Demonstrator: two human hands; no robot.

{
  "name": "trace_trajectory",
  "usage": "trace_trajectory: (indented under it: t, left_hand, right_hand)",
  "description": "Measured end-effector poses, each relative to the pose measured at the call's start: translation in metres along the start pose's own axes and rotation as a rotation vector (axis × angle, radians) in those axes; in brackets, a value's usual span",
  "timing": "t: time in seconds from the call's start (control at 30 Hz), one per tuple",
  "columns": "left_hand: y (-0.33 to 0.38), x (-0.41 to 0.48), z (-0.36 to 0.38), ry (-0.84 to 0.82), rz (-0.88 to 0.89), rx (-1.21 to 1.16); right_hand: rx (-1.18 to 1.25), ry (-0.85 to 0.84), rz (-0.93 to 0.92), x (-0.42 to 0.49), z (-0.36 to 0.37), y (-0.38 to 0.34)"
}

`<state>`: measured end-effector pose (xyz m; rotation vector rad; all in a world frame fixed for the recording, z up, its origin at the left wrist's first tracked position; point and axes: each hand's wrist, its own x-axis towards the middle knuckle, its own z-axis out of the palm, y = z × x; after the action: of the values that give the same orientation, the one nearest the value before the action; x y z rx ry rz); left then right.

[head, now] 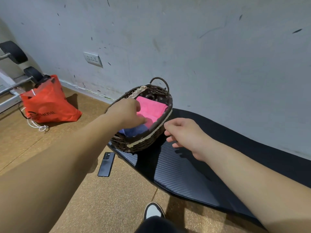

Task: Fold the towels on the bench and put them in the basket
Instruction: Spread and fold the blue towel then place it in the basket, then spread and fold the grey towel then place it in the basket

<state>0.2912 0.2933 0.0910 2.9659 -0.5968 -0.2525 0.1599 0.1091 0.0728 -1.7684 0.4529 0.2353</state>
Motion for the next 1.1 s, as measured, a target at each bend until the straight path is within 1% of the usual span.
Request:
trace_trajectory:
  t: [0.1,0.13,0.17,0.23,0.33,0.47,0.57,0.63,0.7,0.77,0.87,0.97,1.03,1.1]
  left_hand:
    - [0.044,-0.028,0.000,0.160,0.081,-0.190]
    - [0.065,-0.039,0.004,0.182,0.119,-0.266]
    - [0.087,-0.051,0.010,0.169,0.159,-0.353]
    - [0.132,-0.074,0.025,0.082,0.232,-0.484]
    - [0.193,-0.096,0.049,-0.030,0.290,-0.537]
    - [0.264,-0.104,0.077,-0.077,0.282,-0.608]
    - [0.305,-0.105,0.097,-0.112,0.273,-0.648]
    - [0.326,-0.107,0.111,-0.147,0.297,-0.677]
    - [0.338,-0.109,0.121,-0.157,0.331,-0.700]
    - [0.356,-0.110,0.127,-0.172,0.382,-0.665]
    - [0.384,-0.107,0.134,-0.193,0.423,-0.633]
    - [0.401,-0.108,0.145,-0.199,0.459,-0.634]
    - [0.406,-0.111,0.153,-0.208,0.491,-0.575]
    - [0.406,-0.113,0.160,-0.200,0.527,-0.528]
  right_hand:
    - [-0.083,0.018,-0.023,-0.021,-0.025,0.011]
    - [-0.103,0.027,-0.022,-0.030,-0.036,0.017]
    - [-0.125,0.038,-0.022,-0.040,-0.049,0.024]
    - [-0.184,0.064,-0.021,-0.060,-0.077,0.042]
    - [-0.258,0.112,0.022,-0.089,-0.120,0.070]
    - [-0.320,0.181,0.067,-0.113,-0.172,0.111]
    - [-0.352,0.252,0.081,-0.129,-0.211,0.133]
    - [-0.382,0.332,0.078,-0.138,-0.238,0.153]
    - [-0.386,0.433,0.077,-0.148,-0.258,0.174]
    - [-0.416,0.542,0.105,-0.159,-0.278,0.201]
    - [-0.592,0.704,0.158,-0.171,-0.313,0.223]
    - [-0.694,0.907,0.213,-0.185,-0.357,0.235]
    - [-0.668,0.951,0.343,-0.194,-0.382,0.250]
    - [-0.516,0.967,0.434,-0.201,-0.396,0.268]
